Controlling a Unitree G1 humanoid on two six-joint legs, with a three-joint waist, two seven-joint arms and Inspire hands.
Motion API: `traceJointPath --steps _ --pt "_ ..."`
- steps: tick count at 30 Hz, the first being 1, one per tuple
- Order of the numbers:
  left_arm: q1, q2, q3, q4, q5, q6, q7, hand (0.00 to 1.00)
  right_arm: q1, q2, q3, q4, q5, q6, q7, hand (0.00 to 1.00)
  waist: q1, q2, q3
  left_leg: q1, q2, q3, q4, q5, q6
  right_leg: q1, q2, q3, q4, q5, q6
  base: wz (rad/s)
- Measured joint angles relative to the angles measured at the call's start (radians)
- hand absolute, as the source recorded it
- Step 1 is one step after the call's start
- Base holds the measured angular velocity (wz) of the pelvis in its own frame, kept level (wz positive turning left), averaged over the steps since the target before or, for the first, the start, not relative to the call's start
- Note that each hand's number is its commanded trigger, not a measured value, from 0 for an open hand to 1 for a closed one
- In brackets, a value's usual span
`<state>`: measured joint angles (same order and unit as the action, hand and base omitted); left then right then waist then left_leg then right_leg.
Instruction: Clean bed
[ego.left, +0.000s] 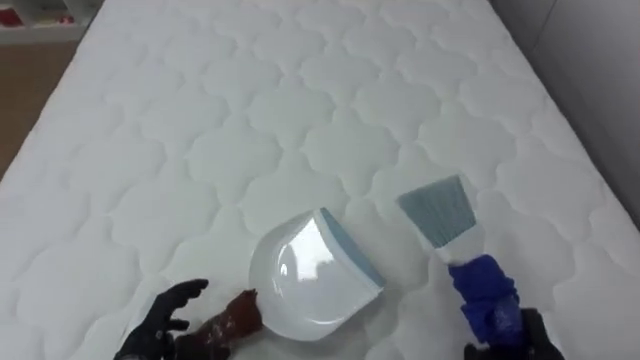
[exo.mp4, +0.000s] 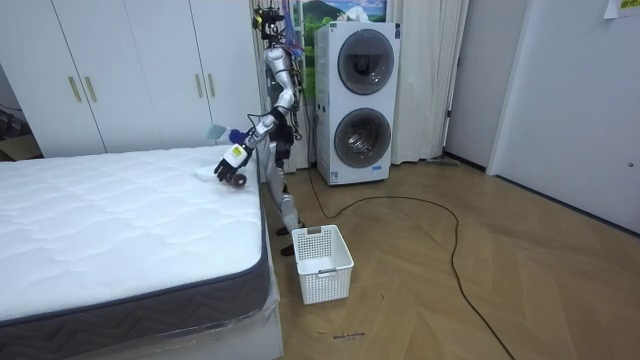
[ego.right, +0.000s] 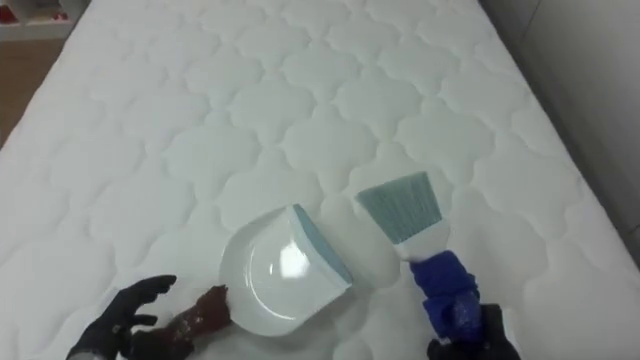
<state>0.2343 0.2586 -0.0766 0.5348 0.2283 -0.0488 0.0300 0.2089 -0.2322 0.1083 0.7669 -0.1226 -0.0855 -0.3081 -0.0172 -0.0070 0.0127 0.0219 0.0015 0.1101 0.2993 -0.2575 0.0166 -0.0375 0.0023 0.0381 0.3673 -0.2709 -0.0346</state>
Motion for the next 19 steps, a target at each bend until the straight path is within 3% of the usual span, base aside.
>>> traceJointPath --steps 5,8,11,13,15,19 --pt "0.003 -0.017 0.0 0.045 0.0 0.001 -0.003 0.0 -0.002 0.001 -0.003 0.071 -0.002 0.006 0.035 0.0 0.003 -0.01 -0.0029 0.013 0.003 0.002 -0.012 0.0 0.0 0.025 0.005 -0.017 -0.039 0.01 -0.001 -0.02" --pt "-0.007 -0.037 0.014 0.098 0.0 -0.005 -0.023 0.0 0.0 0.001 -0.008 0.098 -0.013 0.014 0.057 0.0 0.025 -0.009 -0.005 0.042 0.003 0.013 -0.045 0.002 -0.002 0.033 0.005 -0.025 -0.046 0.011 0.0 -0.16" --pt "-0.008 -0.049 0.038 0.226 -0.003 -0.002 -0.024 0.0 -0.002 0.004 -0.008 0.148 -0.011 0.015 0.085 0.0 0.028 -0.006 -0.0145 0.066 0.008 0.022 -0.06 0.002 -0.002 0.065 -0.005 -0.096 -0.081 0.018 0.005 -0.11" --pt "0.003 -0.049 0.044 0.249 -0.026 -0.006 -0.028 0.0 0.0 0.005 -0.016 0.173 -0.003 0.023 0.102 0.0 0.026 -0.009 -0.0134 0.076 0.008 0.019 -0.068 0.002 -0.002 0.087 -0.009 -0.122 -0.102 0.021 0.006 0.09" --pt "0.009 -0.054 0.059 0.278 -0.048 -0.016 -0.04 0.0 0.002 0.005 -0.025 0.183 -0.004 0.026 0.113 0.0 0.029 -0.013 -0.02 0.081 0.008 0.019 -0.077 0.002 -0.002 0.095 -0.008 -0.123 -0.115 0.023 0.008 0.04" --pt "0.009 -0.073 0.126 0.342 -0.081 -0.047 -0.046 0.0 -0.002 0.025 -0.073 0.231 -0.03 0.026 0.119 0.0 0.029 -0.012 -0.021 0.123 0.013 0.018 -0.099 0.001 -0.002 0.152 0.002 -0.124 -0.164 0.04 0.007 -0.01"
